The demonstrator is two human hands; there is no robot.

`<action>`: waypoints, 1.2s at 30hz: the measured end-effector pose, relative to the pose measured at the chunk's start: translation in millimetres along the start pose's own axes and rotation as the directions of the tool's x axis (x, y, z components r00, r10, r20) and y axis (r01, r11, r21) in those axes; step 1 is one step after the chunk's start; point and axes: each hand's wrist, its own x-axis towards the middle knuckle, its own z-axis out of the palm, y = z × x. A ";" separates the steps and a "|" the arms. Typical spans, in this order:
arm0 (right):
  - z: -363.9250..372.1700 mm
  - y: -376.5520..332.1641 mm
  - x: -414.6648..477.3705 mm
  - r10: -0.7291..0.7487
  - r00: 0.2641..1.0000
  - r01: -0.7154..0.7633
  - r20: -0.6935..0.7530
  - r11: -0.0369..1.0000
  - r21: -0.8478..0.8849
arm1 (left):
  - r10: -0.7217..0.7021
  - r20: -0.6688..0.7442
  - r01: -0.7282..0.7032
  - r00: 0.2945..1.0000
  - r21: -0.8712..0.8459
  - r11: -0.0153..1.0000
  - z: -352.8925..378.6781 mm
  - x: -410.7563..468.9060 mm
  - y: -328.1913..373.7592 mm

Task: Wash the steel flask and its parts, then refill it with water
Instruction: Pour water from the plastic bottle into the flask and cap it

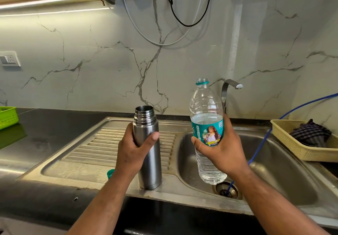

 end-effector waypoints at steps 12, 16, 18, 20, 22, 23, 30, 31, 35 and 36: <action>-0.6 -1.5 -4.6 -0.001 1.000 0.001 -0.004 0.999 0.037 | -0.307 0.347 0.064 0.886 0.566 0.822 -107.4 9.1 -70.6; -2.9 -0.6 -5.7 0.005 1.000 -0.006 0.011 0.999 0.032 | -0.268 0.340 0.008 0.901 0.606 0.796 -109.3 0.2 -89.8; -5.2 0.9 -6.4 0.012 1.000 -0.013 0.012 0.999 0.031 | -0.260 0.308 0.026 0.915 0.598 0.801 -108.3 -4.2 -89.6; -6.7 2.2 -6.9 0.018 1.000 -0.019 0.014 0.999 0.035 | -0.230 0.271 0.037 0.935 0.569 0.822 -108.1 -9.3 -84.7; -8.8 4.6 -6.8 0.023 1.000 -0.023 0.016 0.999 0.038 | -0.140 0.166 0.042 0.976 0.489 0.871 -111.0 -11.9 -68.8; -9.7 6.1 -6.3 0.024 1.000 -0.024 0.017 0.999 0.037 | -0.095 0.082 0.051 0.992 0.430 0.901 -112.8 -13.2 -55.9; -17.5 11.8 6.2 0.001 0.997 -0.002 0.082 1.000 0.015 | 0.279 -0.135 -0.308 0.951 -0.293 0.905 -53.0 -30.6 102.2; -19.9 11.8 8.6 -0.007 0.995 0.007 0.099 1.000 0.004 | 0.330 -0.109 -0.346 0.938 -0.366 0.864 -35.9 -30.1 119.5; -28.5 18.8 11.3 -0.015 0.988 0.018 0.152 1.000 -0.021 | 0.396 -0.046 -0.355 0.917 -0.545 0.759 35.4 -12.2 147.4; -28.9 23.5 9.7 -0.014 0.990 0.016 0.141 1.000 -0.014 | 0.377 -0.038 -0.325 0.926 -0.589 0.740 50.7 -6.8 147.8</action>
